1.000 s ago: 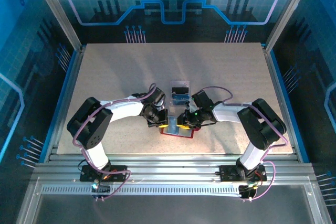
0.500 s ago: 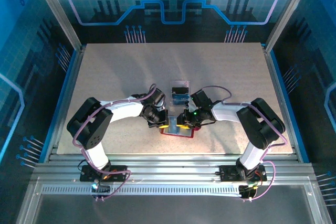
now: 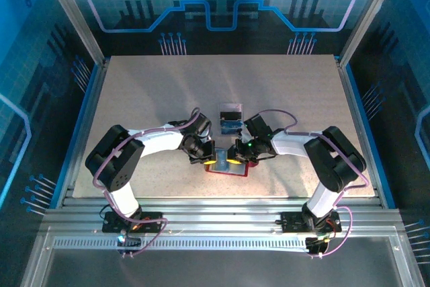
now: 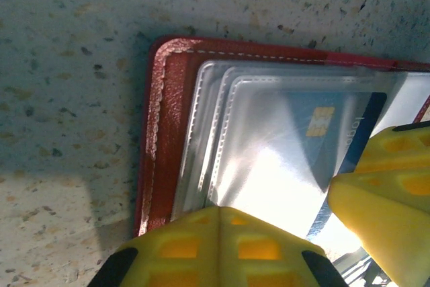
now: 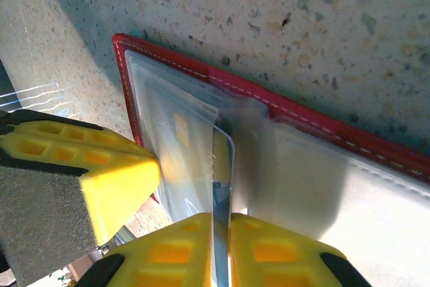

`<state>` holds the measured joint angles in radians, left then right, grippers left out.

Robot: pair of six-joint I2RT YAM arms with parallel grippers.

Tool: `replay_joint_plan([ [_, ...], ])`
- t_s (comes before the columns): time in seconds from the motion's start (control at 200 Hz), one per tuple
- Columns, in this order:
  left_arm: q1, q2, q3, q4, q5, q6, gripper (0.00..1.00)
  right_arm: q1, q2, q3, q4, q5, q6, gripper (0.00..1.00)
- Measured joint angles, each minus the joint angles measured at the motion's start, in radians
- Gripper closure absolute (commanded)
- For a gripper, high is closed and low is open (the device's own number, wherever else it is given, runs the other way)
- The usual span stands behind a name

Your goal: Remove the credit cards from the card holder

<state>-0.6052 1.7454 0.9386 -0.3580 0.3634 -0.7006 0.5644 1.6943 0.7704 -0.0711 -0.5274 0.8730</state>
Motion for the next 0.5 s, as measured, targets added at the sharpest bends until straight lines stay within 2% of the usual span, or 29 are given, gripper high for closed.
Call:
replay_joint_plan([
  [0.25, 0.0, -0.004, 0.0, -0.003, -0.005, 0.0, 0.99, -0.001, -0.022, -0.008, 0.006, -0.001, 0.0, 0.95],
  [0.5, -0.004, -0.011, -0.007, -0.003, -0.01, 0.0, 0.99, -0.01, -0.04, -0.019, 0.004, -0.005, -0.018, 0.95],
])
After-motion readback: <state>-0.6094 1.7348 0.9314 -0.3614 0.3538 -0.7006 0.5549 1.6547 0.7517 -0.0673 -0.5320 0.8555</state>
